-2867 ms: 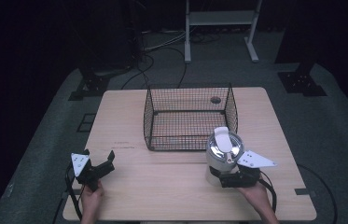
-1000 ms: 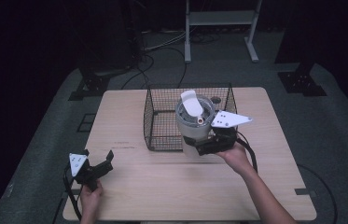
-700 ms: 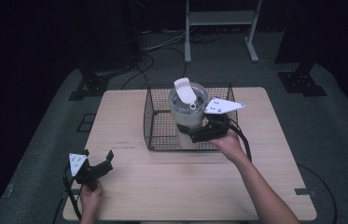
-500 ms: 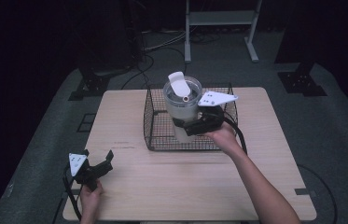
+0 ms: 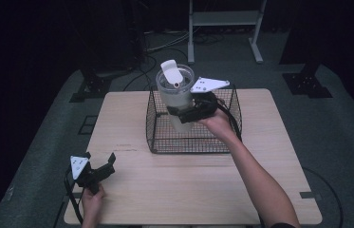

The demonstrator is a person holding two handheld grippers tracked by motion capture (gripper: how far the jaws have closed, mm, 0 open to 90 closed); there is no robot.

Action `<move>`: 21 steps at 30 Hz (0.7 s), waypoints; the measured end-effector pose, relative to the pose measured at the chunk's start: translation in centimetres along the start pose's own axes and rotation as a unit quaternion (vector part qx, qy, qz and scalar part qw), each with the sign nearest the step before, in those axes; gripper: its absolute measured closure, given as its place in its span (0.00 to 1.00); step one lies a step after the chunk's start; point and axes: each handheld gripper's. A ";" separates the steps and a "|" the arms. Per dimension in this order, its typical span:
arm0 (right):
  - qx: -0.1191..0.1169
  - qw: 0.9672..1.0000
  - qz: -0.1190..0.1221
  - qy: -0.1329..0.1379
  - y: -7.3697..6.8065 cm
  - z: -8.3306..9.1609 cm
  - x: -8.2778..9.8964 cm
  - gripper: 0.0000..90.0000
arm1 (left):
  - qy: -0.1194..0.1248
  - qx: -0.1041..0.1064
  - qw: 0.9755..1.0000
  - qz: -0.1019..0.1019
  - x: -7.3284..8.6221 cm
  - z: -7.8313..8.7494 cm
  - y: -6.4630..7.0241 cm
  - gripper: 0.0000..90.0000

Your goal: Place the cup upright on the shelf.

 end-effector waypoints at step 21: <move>-0.009 0.999 -0.039 -0.022 4.8 -5.5 2.6 0.10 | -0.002 0.000 1.000 -0.006 0.0 -0.1 0.1 0.00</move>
Point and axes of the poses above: each handheld gripper's, and its own axes: z roughly backward along the jaws, x roughly out of its underside, y roughly to its right, and after that the axes turned 6 degrees about -x, right-handed
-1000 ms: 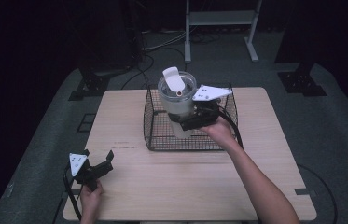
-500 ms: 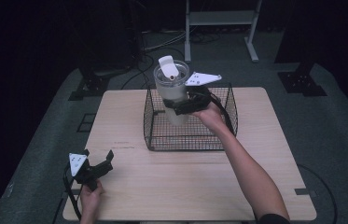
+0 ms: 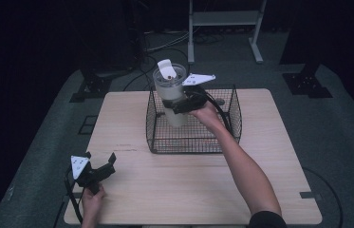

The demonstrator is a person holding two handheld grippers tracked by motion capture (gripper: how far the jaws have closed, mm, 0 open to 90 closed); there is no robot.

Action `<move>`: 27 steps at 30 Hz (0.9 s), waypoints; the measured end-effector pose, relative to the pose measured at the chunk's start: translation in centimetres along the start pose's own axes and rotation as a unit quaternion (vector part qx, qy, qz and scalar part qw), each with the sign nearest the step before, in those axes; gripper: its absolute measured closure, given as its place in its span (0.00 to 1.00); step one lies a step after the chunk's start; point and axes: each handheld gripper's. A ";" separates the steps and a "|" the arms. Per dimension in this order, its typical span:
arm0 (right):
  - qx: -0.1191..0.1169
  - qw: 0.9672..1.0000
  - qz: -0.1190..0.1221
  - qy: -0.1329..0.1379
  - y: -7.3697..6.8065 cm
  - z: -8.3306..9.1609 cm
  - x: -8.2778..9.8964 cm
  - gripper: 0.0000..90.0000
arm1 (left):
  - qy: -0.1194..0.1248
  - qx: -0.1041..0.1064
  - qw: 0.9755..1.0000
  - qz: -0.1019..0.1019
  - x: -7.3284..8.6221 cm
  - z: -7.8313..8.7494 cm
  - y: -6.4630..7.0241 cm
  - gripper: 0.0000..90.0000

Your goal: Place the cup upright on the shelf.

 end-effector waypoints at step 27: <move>0.008 0.999 -0.013 -0.049 2.2 -5.0 3.3 0.10 | -0.001 0.000 1.000 0.003 0.0 0.1 0.0 0.00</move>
Point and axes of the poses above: each handheld gripper's, and its own axes: z roughly backward along the jaws, x roughly out of its underside, y roughly to its right, and after that the axes turned 6 degrees about -x, right-handed
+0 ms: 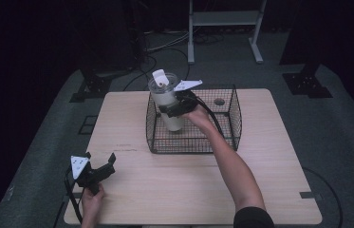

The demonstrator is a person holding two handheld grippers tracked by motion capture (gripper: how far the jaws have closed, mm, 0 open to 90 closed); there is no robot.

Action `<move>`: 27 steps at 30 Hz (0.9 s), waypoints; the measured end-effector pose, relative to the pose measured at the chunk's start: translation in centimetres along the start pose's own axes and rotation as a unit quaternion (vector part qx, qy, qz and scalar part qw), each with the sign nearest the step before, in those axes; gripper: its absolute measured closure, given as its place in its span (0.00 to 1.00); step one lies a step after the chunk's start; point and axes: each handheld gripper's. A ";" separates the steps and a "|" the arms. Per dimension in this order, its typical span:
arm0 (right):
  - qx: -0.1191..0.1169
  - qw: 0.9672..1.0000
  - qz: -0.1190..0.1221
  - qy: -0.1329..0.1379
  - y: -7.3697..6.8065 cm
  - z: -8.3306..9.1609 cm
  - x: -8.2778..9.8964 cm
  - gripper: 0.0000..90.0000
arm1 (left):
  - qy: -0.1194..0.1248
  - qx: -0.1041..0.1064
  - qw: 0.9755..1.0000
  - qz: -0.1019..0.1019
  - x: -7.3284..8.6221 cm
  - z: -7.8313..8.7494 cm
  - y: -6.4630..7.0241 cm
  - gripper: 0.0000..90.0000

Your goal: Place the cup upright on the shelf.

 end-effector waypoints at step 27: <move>-0.007 1.000 -0.010 -0.026 1.5 -1.7 1.5 0.10 | 0.002 -0.002 1.000 -0.005 0.0 0.0 0.2 0.00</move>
Point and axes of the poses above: each handheld gripper's, and its own axes: z roughly backward along the jaws, x roughly out of its underside, y roughly to its right, and after that the axes turned 6 degrees about -x, right-handed
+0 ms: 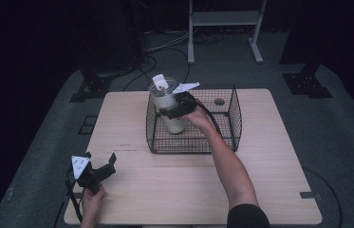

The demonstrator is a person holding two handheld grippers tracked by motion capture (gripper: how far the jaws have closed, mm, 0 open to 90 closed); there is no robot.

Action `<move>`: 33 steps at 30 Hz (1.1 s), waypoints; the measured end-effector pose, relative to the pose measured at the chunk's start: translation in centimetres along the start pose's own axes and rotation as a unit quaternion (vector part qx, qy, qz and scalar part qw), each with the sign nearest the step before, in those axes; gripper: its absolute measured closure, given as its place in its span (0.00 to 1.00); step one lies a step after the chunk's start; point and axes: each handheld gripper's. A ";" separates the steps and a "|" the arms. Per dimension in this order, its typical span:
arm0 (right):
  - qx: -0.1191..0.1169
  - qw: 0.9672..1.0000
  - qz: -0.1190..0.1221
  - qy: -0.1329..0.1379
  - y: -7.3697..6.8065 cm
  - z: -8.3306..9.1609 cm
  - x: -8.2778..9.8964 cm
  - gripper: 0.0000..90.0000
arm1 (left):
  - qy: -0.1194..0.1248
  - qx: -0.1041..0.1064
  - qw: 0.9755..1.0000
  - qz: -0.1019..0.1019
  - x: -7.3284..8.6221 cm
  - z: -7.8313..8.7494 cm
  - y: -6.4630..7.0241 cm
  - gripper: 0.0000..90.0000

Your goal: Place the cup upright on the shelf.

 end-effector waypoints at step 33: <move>-0.003 1.000 0.028 0.001 0.2 1.3 1.2 0.09 | -0.005 0.001 1.000 -0.012 0.0 0.0 0.3 0.00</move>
Point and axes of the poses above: each handheld gripper's, and its own axes: z roughly backward along the jaws, x roughly out of its underside, y roughly to its right, and after that the axes turned 6 degrees about -x, right-handed
